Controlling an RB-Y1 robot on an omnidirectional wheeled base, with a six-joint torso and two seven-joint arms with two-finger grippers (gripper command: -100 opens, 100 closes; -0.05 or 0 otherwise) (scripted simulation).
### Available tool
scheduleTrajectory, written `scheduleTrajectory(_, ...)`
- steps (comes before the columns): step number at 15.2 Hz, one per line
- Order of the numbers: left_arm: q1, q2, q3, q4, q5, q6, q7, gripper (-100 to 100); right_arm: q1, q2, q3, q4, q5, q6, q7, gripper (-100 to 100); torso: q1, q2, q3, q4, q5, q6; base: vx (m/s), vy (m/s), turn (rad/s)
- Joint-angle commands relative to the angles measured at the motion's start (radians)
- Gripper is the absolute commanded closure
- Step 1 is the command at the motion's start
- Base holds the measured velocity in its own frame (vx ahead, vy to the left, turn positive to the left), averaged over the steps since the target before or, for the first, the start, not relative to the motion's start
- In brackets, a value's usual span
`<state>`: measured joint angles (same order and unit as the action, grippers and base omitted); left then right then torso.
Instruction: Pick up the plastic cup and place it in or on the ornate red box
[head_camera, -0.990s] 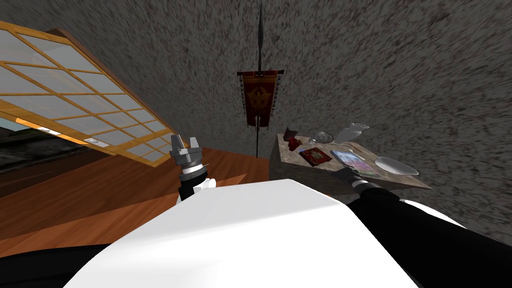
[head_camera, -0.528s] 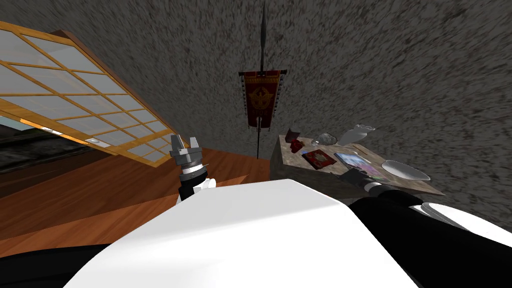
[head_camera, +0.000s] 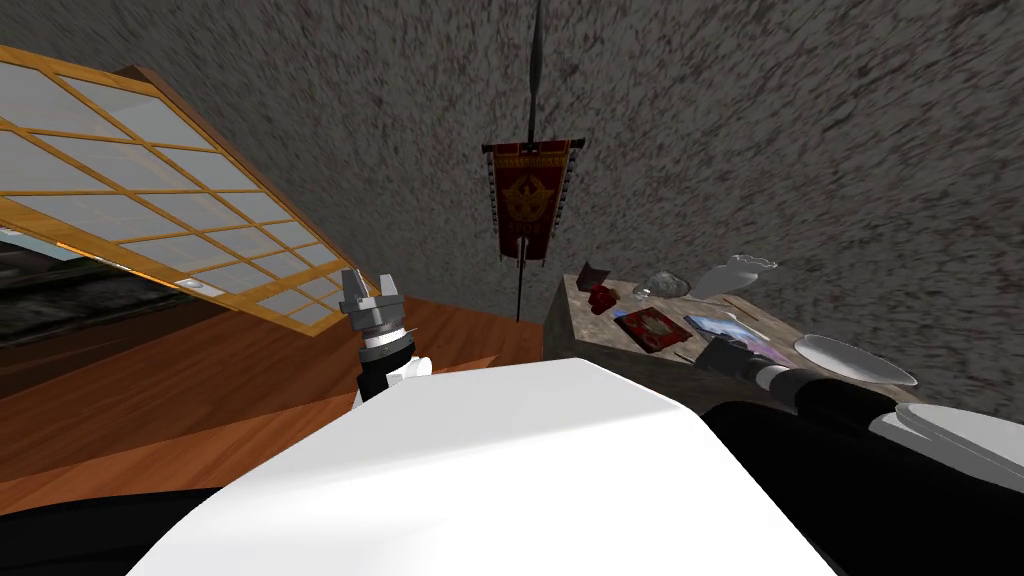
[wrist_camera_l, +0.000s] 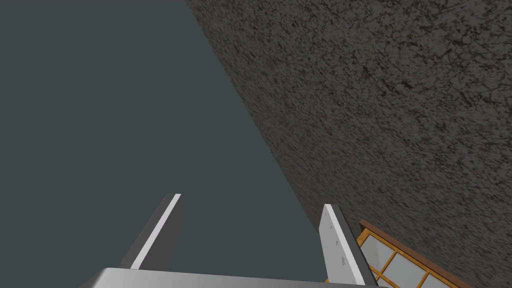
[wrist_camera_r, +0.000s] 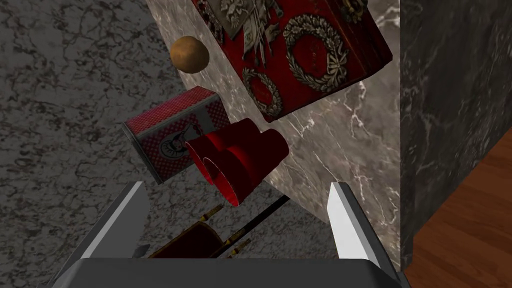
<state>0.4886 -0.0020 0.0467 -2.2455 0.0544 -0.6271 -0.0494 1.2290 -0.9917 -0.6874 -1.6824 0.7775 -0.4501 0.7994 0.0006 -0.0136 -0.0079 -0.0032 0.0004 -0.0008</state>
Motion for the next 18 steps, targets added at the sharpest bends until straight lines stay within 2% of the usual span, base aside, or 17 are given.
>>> scheduleTrajectory(1,0.0,0.0,0.0,0.0,0.0,0.0,0.0,0,0.05,-0.046,-0.02,-0.011,0.01,-0.018,0.006,-100,0.0,0.0,0.0,0.0,0.0,0.0,0.159,0.031,0.03)
scheduleTrajectory(2,0.0,0.0,0.0,0.0,0.0,0.0,0.0,0,0.071,-0.046,-0.02,-0.011,0.01,-0.018,0.006,-100,0.0,-0.001,-0.001,0.0,0.0,0.0,0.152,0.026,0.034)
scheduleTrajectory(3,0.0,0.0,0.0,0.0,0.0,0.0,0.0,0,0.072,-0.046,-0.02,-0.011,0.01,-0.018,0.006,-100,0.0,-0.001,-0.001,0.0,0.0,0.0,0.096,0.016,0.015)
scheduleTrajectory(4,0.0,0.0,0.0,0.0,0.0,0.0,0.0,0,0.108,-0.08,-0.035,-0.017,0.017,-0.031,0.009,-100,-0.001,0.001,0.0,0.0,0.0,0.0,0.109,0.024,0.022)
scheduleTrajectory(5,0.0,0.0,0.0,0.0,0.0,0.0,0.0,0,0.118,-0.08,-0.035,-0.017,0.017,-0.031,0.009,-100,-0.001,0.001,0.001,0.0,0.0,0.0,0.121,0.023,0.027)
scheduleTrajectory(6,0.0,0.0,0.0,0.0,0.0,0.0,0.0,0,0.147,-0.114,-0.048,-0.022,0.023,-0.043,0.012,-100,-0.001,0.001,0.001,0.0,0.0,0.0,0.145,0.024,0.033)
scheduleTrajectory(7,0.0,0.0,0.0,0.0,0.0,0.0,0.0,0,0.162,-0.114,-0.048,-0.022,0.023,-0.043,0.012,-100,-0.001,0.0,0.0,0.0,0.0,0.0,0.158,0.027,0.027)
scheduleTrajectory(8,0.0,0.0,0.0,0.0,0.0,0.0,0.0,0,0.188,-0.147,-0.059,-0.025,0.029,-0.055,0.014,-100,0.0,-0.001,0.0,0.0,0.0,0.0,0.18,0.037,0.026)
scheduleTrajectory(9,0.0,0.0,0.0,0.0,0.0,0.0,0.0,0,0.205,-0.147,-0.059,-0.025,0.029,-0.055,0.014,-100,0.0,-0.002,-0.001,0.0,0.0,0.0,0.169,0.036,0.021)
scheduleTrajectory(10,0.0,0.0,0.0,0.0,0.0,0.0,0.0,0,0.232,-0.179,-0.068,-0.027,0.035,-0.068,0.017,-100,0.0,-0.002,-0.001,-0.001,0.0,0.0,0.162,0.028,0.019)
scheduleTrajectory(11,0.0,0.0,0.0,0.0,0.0,0.0,0.0,0,0.246,-0.179,-0.068,-0.027,0.035,-0.068,0.017,-100,0.0,-0.002,-0.001,-0.001,0.0,0.0,0.151,0.023,0.017)
scheduleTrajectory(12,0.0,0.0,0.0,0.0,0.0,0.0,0.0,0,0.275,-0.21,-0.075,-0.027,0.04,-0.081,0.02,-100,0.0,-0.002,-0.001,-0.001,0.0,0.0,0.169,0.02,0.01)
scheduleTrajectory(13,0.0,0.0,0.0,0.0,0.0,0.0,0.0,0,0.286,-0.21,-0.075,-0.027,0.04,-0.081,0.02,-100,-0.001,-0.002,-0.001,-0.001,0.0,0.0,0.175,0.02,0.013)
scheduleTrajectory(16,0.0,0.0,0.0,0.0,0.0,0.0,0.0,0,0.354,-0.269,-0.083,-0.023,0.051,-0.106,0.026,-100,-0.002,-0.004,-0.002,-0.001,-0.001,0.0,0.197,0.012,0.005)
scheduleTrajectory(17,0.0,0.0,0.0,0.0,0.0,0.0,0.0,0,0.361,-0.269,-0.083,-0.023,0.051,-0.106,0.026,-100,-0.001,-0.005,-0.003,-0.001,-0.001,0.0,0.209,0.022,0.0)
scheduleTrajectory(18,0.0,0.0,0.0,0.0,0.0,0.0,0.0,0,0.394,-0.297,-0.084,-0.02,0.056,-0.119,0.028,-100,-0.001,-0.005,-0.003,-0.001,0.0,0.0,0.23,-0.01,-0.012)
